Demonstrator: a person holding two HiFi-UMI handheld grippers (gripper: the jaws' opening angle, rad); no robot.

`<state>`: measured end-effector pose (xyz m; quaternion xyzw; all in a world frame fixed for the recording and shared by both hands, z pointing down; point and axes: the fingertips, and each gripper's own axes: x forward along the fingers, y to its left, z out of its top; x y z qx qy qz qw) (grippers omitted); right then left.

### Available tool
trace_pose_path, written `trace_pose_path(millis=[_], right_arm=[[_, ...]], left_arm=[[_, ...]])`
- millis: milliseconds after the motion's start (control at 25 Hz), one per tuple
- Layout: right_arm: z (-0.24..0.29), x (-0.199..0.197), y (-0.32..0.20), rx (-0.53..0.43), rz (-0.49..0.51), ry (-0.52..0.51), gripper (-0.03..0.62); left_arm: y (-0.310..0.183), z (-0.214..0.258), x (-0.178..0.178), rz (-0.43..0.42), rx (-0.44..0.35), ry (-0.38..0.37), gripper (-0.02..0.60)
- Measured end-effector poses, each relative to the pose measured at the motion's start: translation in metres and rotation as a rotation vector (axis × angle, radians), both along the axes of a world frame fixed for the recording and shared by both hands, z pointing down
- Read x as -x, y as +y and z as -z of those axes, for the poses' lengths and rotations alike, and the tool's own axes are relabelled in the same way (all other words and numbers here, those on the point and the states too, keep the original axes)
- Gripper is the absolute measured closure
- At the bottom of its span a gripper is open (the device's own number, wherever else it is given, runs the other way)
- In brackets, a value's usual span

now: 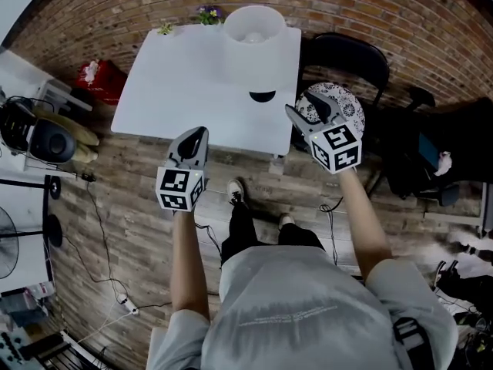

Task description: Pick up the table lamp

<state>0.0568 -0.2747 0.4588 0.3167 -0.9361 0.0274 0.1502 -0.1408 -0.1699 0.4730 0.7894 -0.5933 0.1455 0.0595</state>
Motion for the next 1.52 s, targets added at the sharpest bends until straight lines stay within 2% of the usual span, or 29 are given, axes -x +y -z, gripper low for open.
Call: trace_pose_path(millis=[360,680,1160,1520], right_arm=[[-0.079,0.042,-0.041,0.049,-0.050,0.044,0.353],[-0.135,0.071,-0.075,0.094,-0.078,0.077,0.350],[-0.163,0.104,-0.122,0.060,-0.107,0.062,0.300],[-0.176,0.119,-0.142,0.042,-0.127,0.046,0.287]], left_arm=[[-0.058,-0.047,0.050,-0.053,0.002,0.000,0.565],[-0.092,-0.087,0.069,-0.093,0.029,0.014,0.565],[-0.128,-0.118,0.086,-0.127,0.057,0.032,0.565],[-0.131,-0.139,0.100,-0.128,0.090,0.034,0.565]])
